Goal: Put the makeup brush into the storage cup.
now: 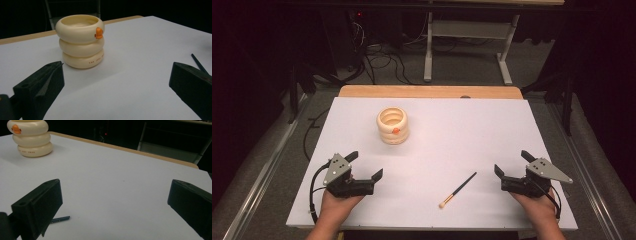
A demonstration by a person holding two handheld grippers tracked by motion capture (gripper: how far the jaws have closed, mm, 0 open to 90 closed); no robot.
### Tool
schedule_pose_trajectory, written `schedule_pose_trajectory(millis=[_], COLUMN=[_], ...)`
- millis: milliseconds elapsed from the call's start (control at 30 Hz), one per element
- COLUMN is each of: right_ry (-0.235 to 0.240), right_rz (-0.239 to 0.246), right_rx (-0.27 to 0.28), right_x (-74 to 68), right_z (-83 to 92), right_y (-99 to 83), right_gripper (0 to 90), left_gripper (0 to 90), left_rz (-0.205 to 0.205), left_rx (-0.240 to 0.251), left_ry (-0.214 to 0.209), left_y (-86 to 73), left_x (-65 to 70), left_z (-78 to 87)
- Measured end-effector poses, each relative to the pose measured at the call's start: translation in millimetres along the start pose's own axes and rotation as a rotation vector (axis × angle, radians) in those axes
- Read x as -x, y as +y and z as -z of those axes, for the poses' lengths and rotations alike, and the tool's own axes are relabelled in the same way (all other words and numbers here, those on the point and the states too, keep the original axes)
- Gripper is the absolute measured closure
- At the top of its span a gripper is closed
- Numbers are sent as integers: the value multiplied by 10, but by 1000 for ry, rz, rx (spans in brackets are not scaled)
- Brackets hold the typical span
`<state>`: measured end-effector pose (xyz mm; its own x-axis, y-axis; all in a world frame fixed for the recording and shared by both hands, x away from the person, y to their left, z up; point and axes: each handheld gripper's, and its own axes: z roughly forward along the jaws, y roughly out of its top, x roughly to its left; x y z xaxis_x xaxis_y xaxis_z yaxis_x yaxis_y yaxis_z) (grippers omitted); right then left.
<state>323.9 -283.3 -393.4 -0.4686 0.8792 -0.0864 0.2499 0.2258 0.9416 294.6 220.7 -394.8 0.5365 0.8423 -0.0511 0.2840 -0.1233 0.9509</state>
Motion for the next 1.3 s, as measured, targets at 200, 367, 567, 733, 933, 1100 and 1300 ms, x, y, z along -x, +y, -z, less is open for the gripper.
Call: schedule_pose_trajectory(millis=[200, 367, 567, 733, 933, 1100, 1300], right_ry=[-3, -13, -8, -10, -11, -14, -11], right_rz=[1, -3, -1, -3, -1, 1, -2], right_rx=[1, -1, -4, -3, -5, -5, -7], right_x=[-2, 10, 4, 5, 7, 7, 6], right_z=[13, 22, 14, 14, 11, 10, 6], right_y=[-2, -5, -8, -9, -10, -11, -14], right_gripper=[9, 9, 9, 9, 9, 9, 9], left_gripper=[4, 4, 4, 4, 4, 4, 4], left_rz=[0, 1, 9, 9, 14, 19, 26], left_rx=[-4, -3, -1, 1, 12, 14, 21], left_ry=[0, 1, 1, 1, 1, 3, 5], left_y=[-2, -2, -9, -10, -14, -21, -26], left_x=[-4, -4, -10, -10, -13, -23, -30], left_z=[-9, -9, -11, -13, -10, -7, -5])
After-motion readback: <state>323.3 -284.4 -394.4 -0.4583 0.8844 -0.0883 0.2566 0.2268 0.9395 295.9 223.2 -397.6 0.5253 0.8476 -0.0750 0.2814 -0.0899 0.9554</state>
